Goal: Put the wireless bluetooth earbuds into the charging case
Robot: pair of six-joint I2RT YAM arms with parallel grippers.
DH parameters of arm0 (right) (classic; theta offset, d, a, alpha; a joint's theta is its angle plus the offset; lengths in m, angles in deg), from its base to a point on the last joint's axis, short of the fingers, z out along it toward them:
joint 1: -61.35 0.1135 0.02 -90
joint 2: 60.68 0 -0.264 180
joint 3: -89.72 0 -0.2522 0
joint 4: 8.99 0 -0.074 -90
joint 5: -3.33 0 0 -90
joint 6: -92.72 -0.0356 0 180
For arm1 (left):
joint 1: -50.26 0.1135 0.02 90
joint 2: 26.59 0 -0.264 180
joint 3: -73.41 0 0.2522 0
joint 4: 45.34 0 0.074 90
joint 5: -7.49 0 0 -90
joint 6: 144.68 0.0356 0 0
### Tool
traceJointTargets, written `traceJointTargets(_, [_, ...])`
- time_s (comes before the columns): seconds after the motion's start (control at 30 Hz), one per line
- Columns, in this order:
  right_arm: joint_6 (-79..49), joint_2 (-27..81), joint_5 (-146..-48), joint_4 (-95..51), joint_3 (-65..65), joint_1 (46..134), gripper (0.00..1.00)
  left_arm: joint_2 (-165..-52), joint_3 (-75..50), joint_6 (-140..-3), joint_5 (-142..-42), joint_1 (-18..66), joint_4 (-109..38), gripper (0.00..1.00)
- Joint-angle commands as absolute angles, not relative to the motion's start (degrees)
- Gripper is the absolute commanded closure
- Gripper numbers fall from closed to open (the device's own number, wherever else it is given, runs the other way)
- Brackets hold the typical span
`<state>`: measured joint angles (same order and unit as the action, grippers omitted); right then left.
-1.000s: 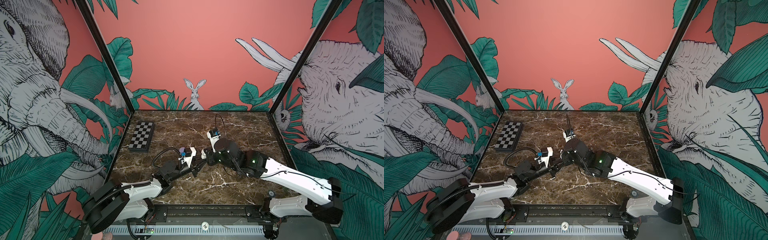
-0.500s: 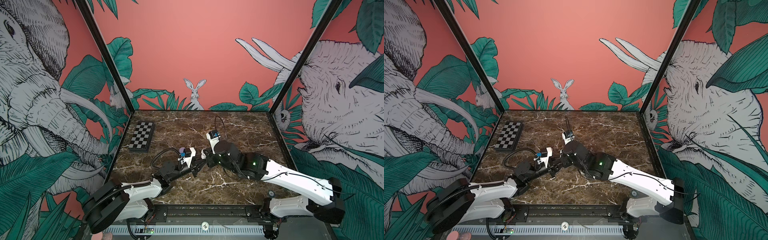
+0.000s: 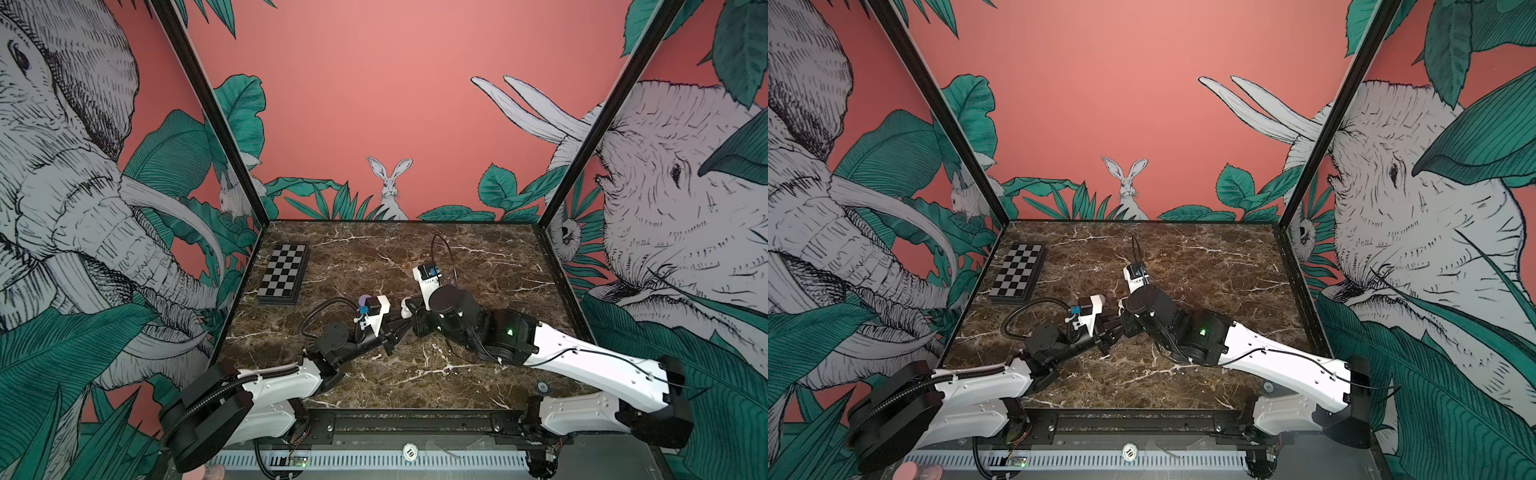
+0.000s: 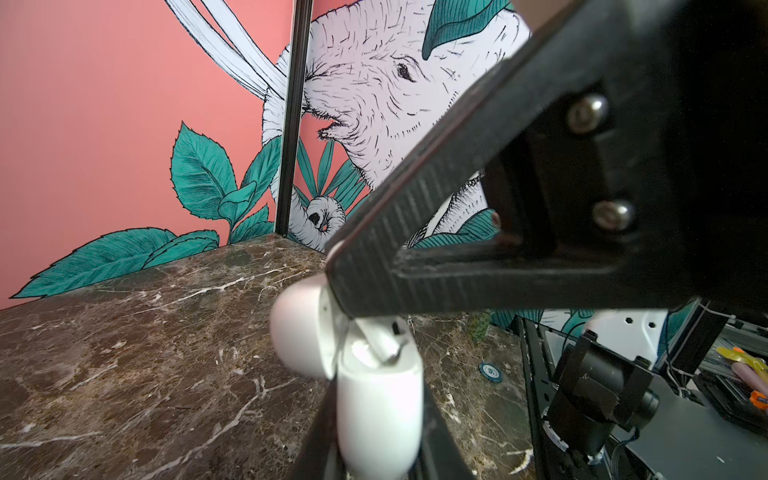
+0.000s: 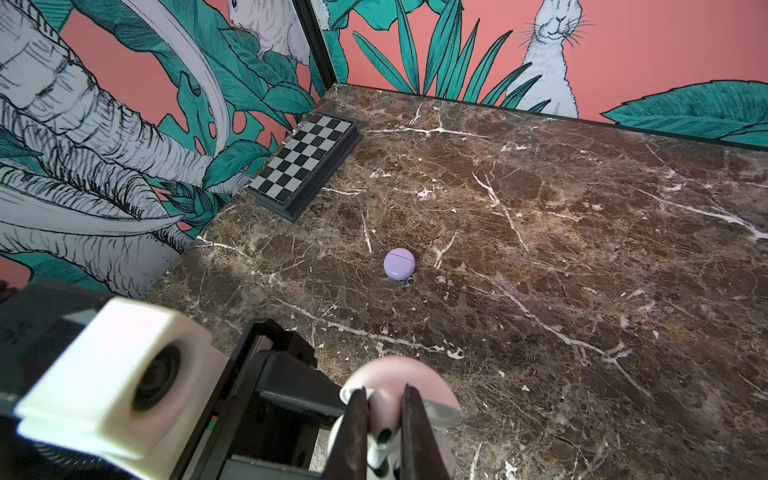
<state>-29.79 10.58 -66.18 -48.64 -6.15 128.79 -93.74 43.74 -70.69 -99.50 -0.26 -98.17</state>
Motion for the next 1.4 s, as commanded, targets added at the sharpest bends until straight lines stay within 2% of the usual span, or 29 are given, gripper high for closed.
traceJointTargets(0.0, [-28.83, 9.20, -65.14, -48.24, -7.55, 129.60, 1.00, -92.12, 44.26, -70.89, -97.93, -0.27, -101.24, 1.00])
traceJointTargets(1.37, [-22.60, 3.49, -62.59, -38.92, -14.37, 134.30, 1.00, -92.81, 43.74, -72.95, -96.88, -0.20, -104.53, 1.00])
